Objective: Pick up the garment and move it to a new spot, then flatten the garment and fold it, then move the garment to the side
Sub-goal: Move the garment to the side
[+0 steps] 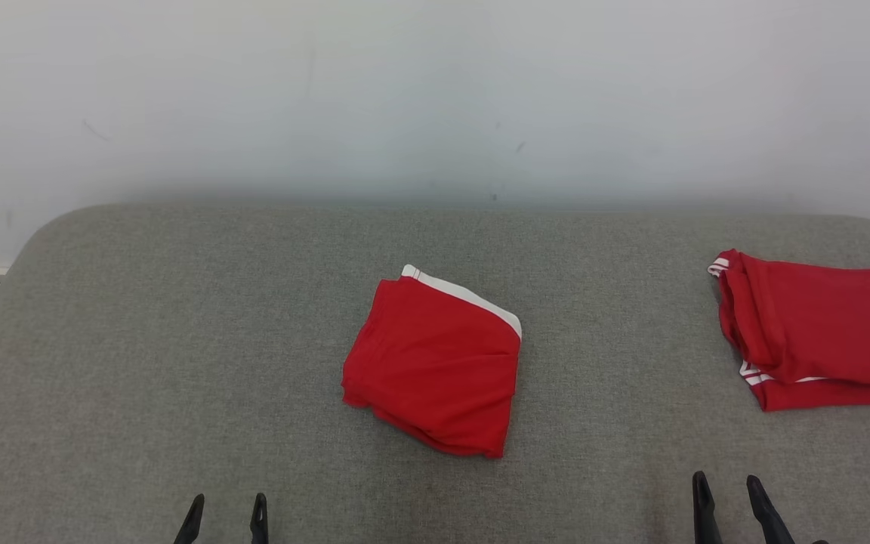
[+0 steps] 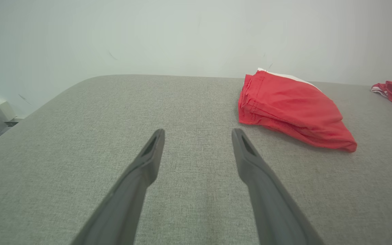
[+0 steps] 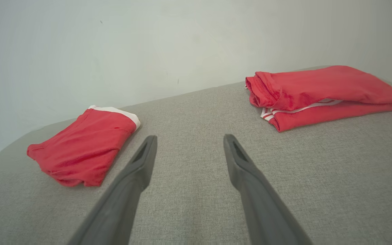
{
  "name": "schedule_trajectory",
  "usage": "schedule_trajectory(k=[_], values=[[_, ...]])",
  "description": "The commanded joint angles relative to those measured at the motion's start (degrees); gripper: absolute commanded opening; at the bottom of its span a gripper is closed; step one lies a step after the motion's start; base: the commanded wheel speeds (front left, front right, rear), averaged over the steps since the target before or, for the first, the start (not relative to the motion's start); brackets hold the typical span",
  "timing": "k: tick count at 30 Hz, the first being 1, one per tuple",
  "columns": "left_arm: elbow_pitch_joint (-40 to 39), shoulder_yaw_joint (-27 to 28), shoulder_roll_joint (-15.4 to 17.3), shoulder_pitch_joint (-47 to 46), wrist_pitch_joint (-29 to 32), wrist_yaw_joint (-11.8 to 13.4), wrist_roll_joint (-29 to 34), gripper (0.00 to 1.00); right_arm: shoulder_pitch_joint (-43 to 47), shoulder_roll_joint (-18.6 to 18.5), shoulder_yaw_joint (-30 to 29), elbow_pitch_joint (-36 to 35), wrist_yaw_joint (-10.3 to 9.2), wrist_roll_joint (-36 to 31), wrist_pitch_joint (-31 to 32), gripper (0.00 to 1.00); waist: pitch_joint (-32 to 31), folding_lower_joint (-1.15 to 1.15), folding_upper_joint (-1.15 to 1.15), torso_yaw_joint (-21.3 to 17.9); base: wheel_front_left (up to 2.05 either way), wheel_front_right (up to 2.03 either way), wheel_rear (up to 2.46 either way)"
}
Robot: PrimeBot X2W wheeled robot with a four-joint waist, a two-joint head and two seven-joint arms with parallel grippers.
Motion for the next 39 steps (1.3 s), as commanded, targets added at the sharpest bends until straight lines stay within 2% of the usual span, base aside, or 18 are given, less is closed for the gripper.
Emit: schedule_trajectory(k=[1,39], values=[[0.0,0.0,0.1,0.6,-0.2,-0.1,0.4,1.00,-0.1,0.0,-0.1,0.4,-0.14,-0.5,0.0,1.00,0.0,0.00,0.00,0.0,0.00,0.00,0.00],[0.4,0.1,0.1,0.9,-0.2,0.1,1.2,1.00,0.4,0.0,0.4,2.2,-0.14,-0.8,0.0,1.00,0.0,0.00,0.00,0.1,0.00,0.00,0.00]])
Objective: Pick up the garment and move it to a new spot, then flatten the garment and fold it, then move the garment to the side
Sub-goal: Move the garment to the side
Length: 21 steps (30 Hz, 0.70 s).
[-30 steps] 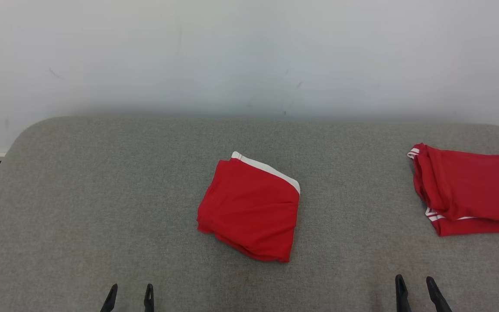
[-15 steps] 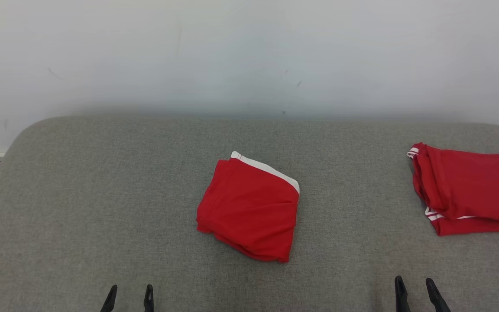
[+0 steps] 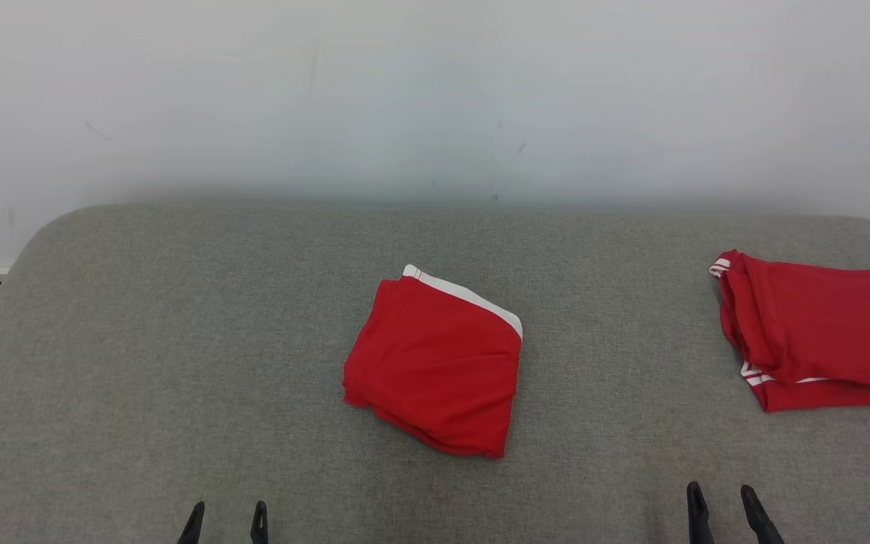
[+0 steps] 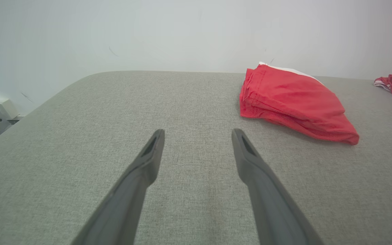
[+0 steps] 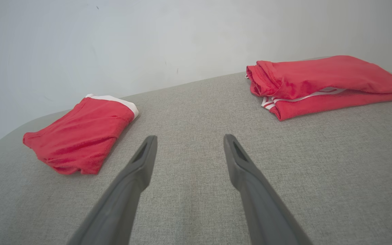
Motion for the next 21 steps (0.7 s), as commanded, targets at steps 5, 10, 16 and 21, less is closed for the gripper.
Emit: schedule_trajectory(k=[5,10,16,21], values=[[0.3,-0.2,0.1,-0.2,-0.2,-0.1,0.1,1.00,-1.6,0.0,0.8,0.2,-0.14,0.8,0.0,1.00,0.2,0.00,0.00,0.5,0.00,0.00,0.00],[0.2,-1.3,0.1,-0.8,-0.2,0.2,-0.4,1.00,-5.9,0.0,3.0,1.5,-0.14,0.4,0.0,1.00,0.6,0.00,0.00,2.4,0.00,0.00,0.00],[0.6,-2.6,0.1,-1.2,-0.2,0.3,-0.9,1.00,-15.9,0.0,6.6,10.9,-0.15,0.6,0.0,1.00,1.5,0.00,0.00,5.8,0.00,0.00,0.00],[1.0,-4.3,0.1,-2.5,-0.2,0.3,-1.4,1.00,-25.3,0.0,7.0,21.7,-0.15,1.2,0.0,1.00,3.1,0.00,0.00,9.5,0.00,0.00,0.00]])
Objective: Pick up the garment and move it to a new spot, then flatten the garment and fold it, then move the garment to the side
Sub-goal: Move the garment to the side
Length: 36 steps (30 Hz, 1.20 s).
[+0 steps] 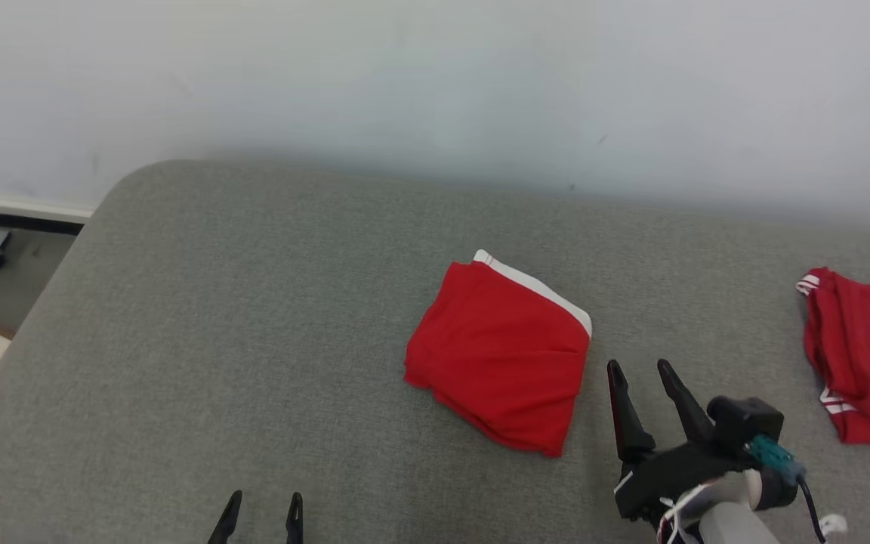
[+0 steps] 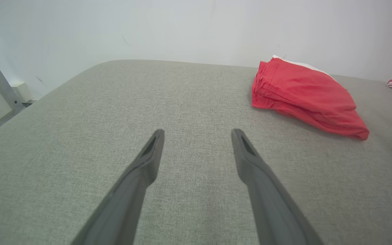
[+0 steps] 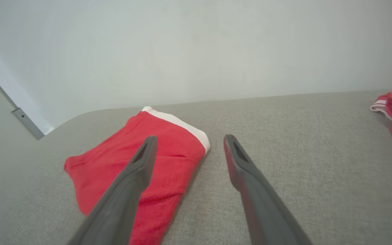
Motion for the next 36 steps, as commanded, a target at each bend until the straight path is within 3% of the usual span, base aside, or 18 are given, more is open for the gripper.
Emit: schedule_trajectory(k=[1,8,13,20,21,22,23,27,36], values=[[0.2,-0.5,0.0,-1.2,-0.2,0.1,-0.5,1.00,-2.2,0.0,-0.4,3.1,-0.15,0.7,0.0,1.00,1.8,-0.01,0.00,3.1,0.00,0.00,0.00],[0.8,-3.4,0.1,-2.8,-0.2,0.4,-1.9,1.00,-11.8,0.0,-2.3,19.7,-0.15,5.2,0.0,1.00,3.9,-0.01,0.00,7.3,0.00,0.00,0.00],[0.9,-4.5,0.1,-3.9,-0.2,0.7,-2.4,1.00,-15.8,0.0,-0.8,27.4,-0.14,9.0,0.0,1.00,5.0,-0.01,0.00,8.8,0.00,0.00,0.00],[1.2,-4.8,0.1,-5.0,-0.2,0.8,-2.3,1.00,-16.5,0.2,6.5,33.7,-0.14,17.5,0.2,1.00,5.6,-0.01,0.00,9.3,0.00,0.00,0.00],[1.2,-4.9,0.1,-5.2,-0.2,0.8,-2.3,1.00,-16.3,0.2,7.8,33.9,-0.14,19.1,0.2,0.67,5.6,-0.01,0.00,9.3,0.00,0.00,0.00],[1.3,-4.9,0.1,-5.3,-0.2,0.8,-2.4,1.00,-16.5,0.3,8.7,33.6,-0.11,20.4,0.2,0.20,5.6,-0.01,0.00,9.2,0.00,0.00,0.00],[1.3,-4.9,0.1,-5.4,-0.2,0.8,-2.4,1.00,-16.7,0.3,9.3,33.4,-0.02,21.0,0.2,0.00,5.6,-0.01,0.00,9.1,0.00,0.00,0.00],[1.2,-4.7,0.1,-5.5,-0.2,0.9,-2.6,1.00,-17.9,0.2,9.3,32.9,-0.02,19.8,0.1,0.00,5.6,-0.01,0.00,8.7,0.00,0.00,0.00],[1.1,-3.4,0.1,-3.8,-0.2,0.5,-2.5,1.00,-19.0,-2.0,8.2,30.6,-0.02,8.3,0.0,0.00,4.7,-0.01,0.00,4.4,0.00,0.00,0.00]])
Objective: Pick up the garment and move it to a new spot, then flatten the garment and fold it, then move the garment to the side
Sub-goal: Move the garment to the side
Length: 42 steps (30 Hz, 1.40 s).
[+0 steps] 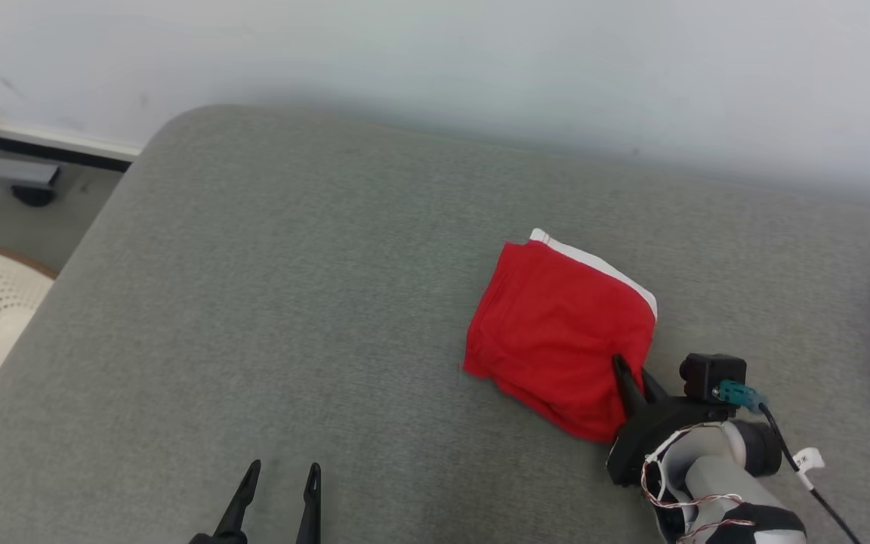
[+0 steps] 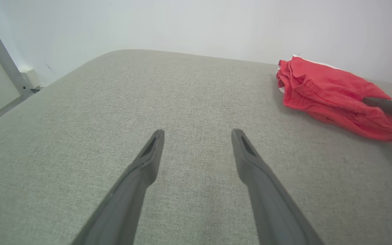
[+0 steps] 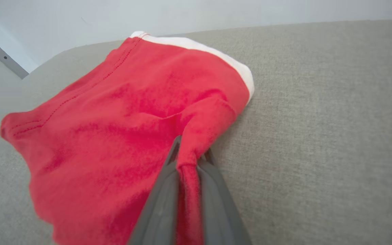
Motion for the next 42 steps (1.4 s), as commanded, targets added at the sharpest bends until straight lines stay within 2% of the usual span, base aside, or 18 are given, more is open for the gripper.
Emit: schedule_trajectory(k=[1,4,9,17,29,36,37,42], values=[[-0.1,0.1,0.1,0.5,-0.2,-0.1,0.0,1.00,-0.5,-0.6,0.6,-0.2,0.14,-0.7,0.0,0.00,-0.3,0.00,0.00,-2.1,0.00,0.00,0.00],[-0.3,0.1,0.1,0.6,-0.2,-0.2,-0.4,1.00,-1.4,-2.0,3.2,-1.1,0.15,-2.4,0.0,0.00,-0.2,0.00,0.00,-4.5,0.00,0.00,0.00],[-0.6,-0.4,0.1,-0.7,-0.2,-0.4,-0.4,1.00,-4.0,-5.8,11.3,-2.0,0.14,-2.7,0.5,0.00,0.6,0.00,0.00,-8.6,0.00,0.00,0.00],[-1.3,-0.2,0.1,-3.3,-0.2,-1.0,0.4,1.00,-11.4,-15.4,26.1,-7.2,0.13,1.9,5.9,0.00,3.5,0.00,0.00,-13.4,0.00,0.00,0.00],[-1.8,0.8,0.1,-5.7,-0.2,-2.2,1.9,1.00,-22.1,-33.1,44.6,-16.2,0.09,13.7,13.5,0.00,7.3,0.00,0.00,-16.6,0.00,0.00,0.00],[-2.2,1.3,0.1,-6.7,-0.2,-2.6,2.9,1.00,-26.9,-40.1,51.5,-21.4,0.09,20.4,16.4,0.00,9.4,0.00,0.00,-18.0,0.00,0.00,0.00],[-2.4,1.5,0.1,-7.5,-0.2,-2.8,3.2,1.00,-28.9,-42.5,53.7,-22.7,0.09,22.2,17.7,0.00,10.2,0.00,0.00,-18.3,0.00,0.00,0.00],[-3.1,1.7,0.1,-8.6,-0.2,-3.0,4.2,1.00,-33.5,-47.8,58.0,-26.8,0.09,23.3,21.2,0.00,12.2,0.00,0.00,-18.7,0.00,0.00,0.00]])
